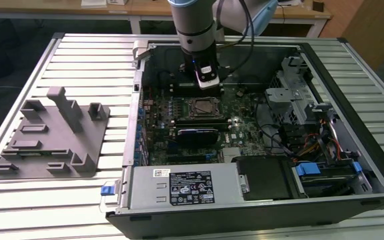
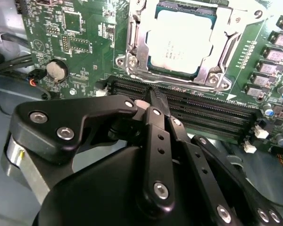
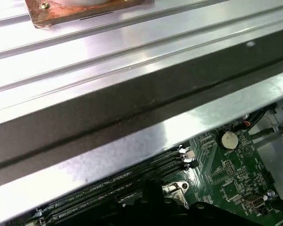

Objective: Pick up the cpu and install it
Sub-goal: 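Install the first cpu locking lever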

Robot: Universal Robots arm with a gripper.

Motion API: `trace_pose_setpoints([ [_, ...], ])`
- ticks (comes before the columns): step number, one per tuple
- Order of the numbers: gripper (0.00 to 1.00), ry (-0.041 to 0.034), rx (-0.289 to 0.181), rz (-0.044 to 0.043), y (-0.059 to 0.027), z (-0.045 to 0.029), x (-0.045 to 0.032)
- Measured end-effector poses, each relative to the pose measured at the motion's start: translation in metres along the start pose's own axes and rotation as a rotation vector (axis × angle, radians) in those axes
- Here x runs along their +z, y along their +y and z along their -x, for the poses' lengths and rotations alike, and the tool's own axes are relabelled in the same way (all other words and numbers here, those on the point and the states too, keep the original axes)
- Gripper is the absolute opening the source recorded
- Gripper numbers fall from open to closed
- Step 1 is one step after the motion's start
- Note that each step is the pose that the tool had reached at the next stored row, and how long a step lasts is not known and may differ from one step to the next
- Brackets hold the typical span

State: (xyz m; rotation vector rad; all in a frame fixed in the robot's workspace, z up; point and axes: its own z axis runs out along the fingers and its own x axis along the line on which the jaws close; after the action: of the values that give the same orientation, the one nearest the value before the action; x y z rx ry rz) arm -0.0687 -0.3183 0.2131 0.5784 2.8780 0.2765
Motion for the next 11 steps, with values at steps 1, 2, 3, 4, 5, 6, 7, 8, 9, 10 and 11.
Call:
trace_pose_setpoints([
  [1, 0.11, 0.0, 0.0, -0.0002, 0.0003, 0.0002, -0.0013],
  [2, 0.11, 0.0, 0.0, -0.0001, 0.0006, 0.0004, -0.0025],
  [3, 0.11, -0.0001, 0.0, -0.0002, 0.0012, 0.0008, -0.0054],
  [4, 0.11, -0.0001, 0.0, -0.0001, 0.0016, 0.0011, -0.007],
  [5, 0.11, -0.0001, 0.0, -0.0001, 0.002, 0.0013, -0.0086],
  [6, 0.11, -0.0001, 0.001, -0.0002, 0.0023, 0.0016, -0.01],
  [7, 0.11, -0.0001, 0.001, -0.0002, 0.0024, 0.0017, -0.0108],
  [8, 0.11, -0.0002, 0.001, 0.0001, 0.0025, 0.0017, -0.0107],
  [9, 0.11, -0.0002, 0.001, 0.0, 0.0025, 0.0017, -0.0107],
  [10, 0.11, -0.0002, 0.001, 0.0, 0.0025, 0.0017, -0.0107],
  [11, 0.11, -0.0002, 0.001, 0.0, 0.0025, 0.0017, -0.0108],
])
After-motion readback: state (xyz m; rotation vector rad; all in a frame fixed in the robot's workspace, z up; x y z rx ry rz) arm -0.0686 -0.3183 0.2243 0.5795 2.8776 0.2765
